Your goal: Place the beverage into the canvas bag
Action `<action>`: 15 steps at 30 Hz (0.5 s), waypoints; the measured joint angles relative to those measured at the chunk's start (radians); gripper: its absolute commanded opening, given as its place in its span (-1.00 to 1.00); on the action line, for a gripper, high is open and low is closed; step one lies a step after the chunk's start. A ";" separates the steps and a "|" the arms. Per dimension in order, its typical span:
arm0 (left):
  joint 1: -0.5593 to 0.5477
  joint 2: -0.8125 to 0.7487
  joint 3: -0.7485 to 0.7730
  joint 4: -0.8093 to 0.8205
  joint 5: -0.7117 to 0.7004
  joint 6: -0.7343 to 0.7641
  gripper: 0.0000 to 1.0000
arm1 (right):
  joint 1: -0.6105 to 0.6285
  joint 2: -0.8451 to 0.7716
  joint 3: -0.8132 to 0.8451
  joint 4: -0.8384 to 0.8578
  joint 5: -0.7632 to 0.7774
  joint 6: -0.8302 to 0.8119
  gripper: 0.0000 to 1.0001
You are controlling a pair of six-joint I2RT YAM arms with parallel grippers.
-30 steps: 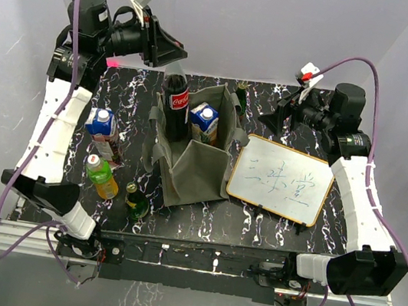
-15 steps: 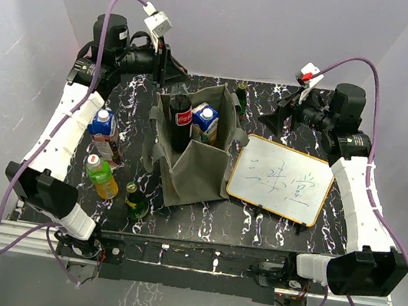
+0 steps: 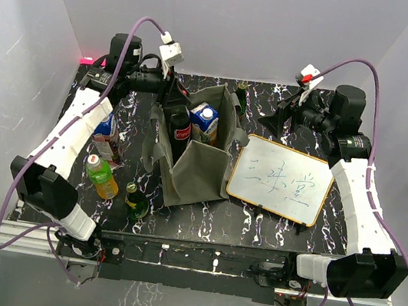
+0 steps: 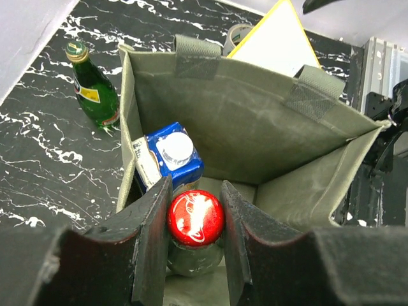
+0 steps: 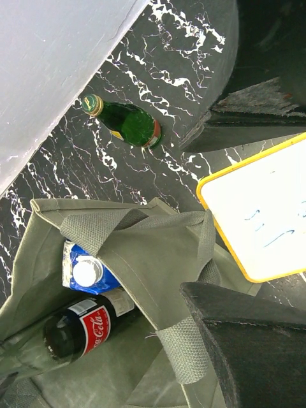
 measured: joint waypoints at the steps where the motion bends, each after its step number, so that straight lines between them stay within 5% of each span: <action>1: -0.001 0.000 -0.009 -0.005 -0.002 0.017 -1.00 | 0.000 0.000 0.000 0.001 0.000 0.000 0.69; 15: -0.004 -0.009 -0.131 0.010 -0.067 0.160 -1.00 | 0.000 0.000 -0.001 0.000 -0.001 -0.002 0.69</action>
